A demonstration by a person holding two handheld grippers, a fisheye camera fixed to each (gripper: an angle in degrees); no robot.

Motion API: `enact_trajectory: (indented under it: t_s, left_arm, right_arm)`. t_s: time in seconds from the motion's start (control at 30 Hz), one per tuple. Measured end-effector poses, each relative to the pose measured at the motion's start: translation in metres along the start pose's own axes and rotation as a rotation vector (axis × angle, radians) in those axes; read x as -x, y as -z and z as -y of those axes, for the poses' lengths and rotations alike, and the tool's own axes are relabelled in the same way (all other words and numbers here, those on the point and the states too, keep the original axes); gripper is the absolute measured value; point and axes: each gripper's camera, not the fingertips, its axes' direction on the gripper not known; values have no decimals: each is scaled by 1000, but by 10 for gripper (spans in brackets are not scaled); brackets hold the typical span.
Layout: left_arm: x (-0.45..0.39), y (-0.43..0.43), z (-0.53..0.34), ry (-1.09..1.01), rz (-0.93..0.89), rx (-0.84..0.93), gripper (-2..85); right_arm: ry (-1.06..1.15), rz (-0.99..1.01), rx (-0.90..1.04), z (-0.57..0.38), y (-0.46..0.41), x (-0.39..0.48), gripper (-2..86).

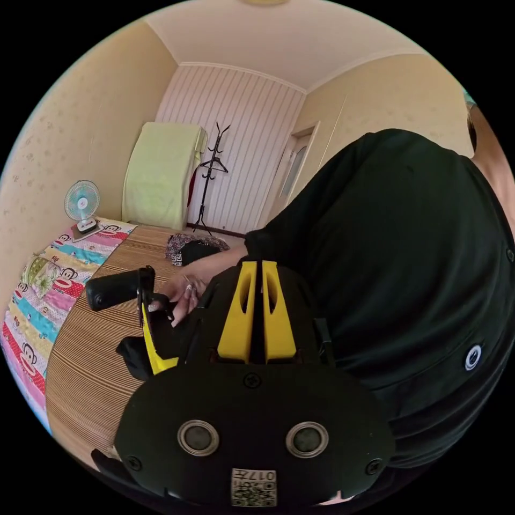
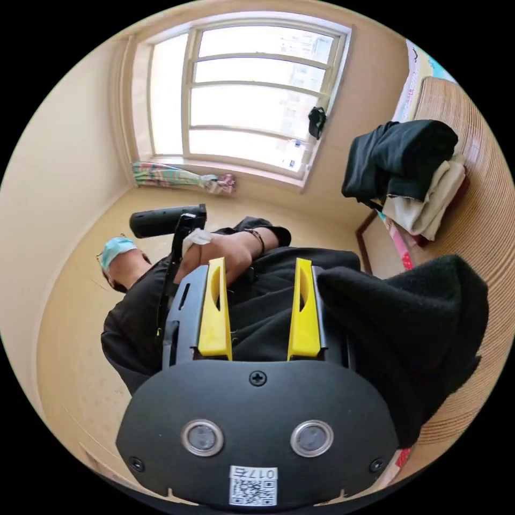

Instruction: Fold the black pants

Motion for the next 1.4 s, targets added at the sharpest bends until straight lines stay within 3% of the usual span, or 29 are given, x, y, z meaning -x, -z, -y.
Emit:
enact_trajectory:
  t_s: [0.1,0.17,0.23,0.3,0.37,0.5,0.67,0.9,1.07,1.13,1.27,1.4]
  left_arm:
    - [-14,-26,9,-38,14,74,-7]
    - [-25,-41,14,-77,3,116,-7]
    - [-34,-51,17,-102,0,137,-7]
    - [-35,-56,16,-77,-13,136,-7]
    - [-33,-56,12,-45,-30,136,-7]
    - [-41,-52,-2,-53,7,137,-7]
    - [-36,-42,-16,-3,2,116,-8]
    - [-38,-40,-25,-43,-52,120,-7]
    - [-34,-18,-34,-53,-104,42,-3]
    - [-29,-6,-39,-46,-118,-7,-3]
    - [-10,47,-64,20,-174,-270,-7]
    - [21,110,-108,203,-111,-519,4]
  right_arm:
    - [-116,-276,112,39,5,6,214]
    - [-270,-537,296,69,-12,-18,241]
    - [-410,-590,472,78,-41,-57,247]
    - [-592,-525,670,66,-76,-109,249]
    - [-788,-242,560,47,-73,-160,239]
    - [-779,-163,367,24,-68,-176,190]
    - [-595,-166,-23,-1,-75,-153,54]
    - [-372,13,-537,-51,-62,-133,29]
    - [173,255,-1016,-86,-36,-60,27]
    - [393,327,-1073,-88,-31,-23,27]
    - [842,346,-1005,-82,-20,87,25]
    - [1110,355,-975,-86,-19,172,24]
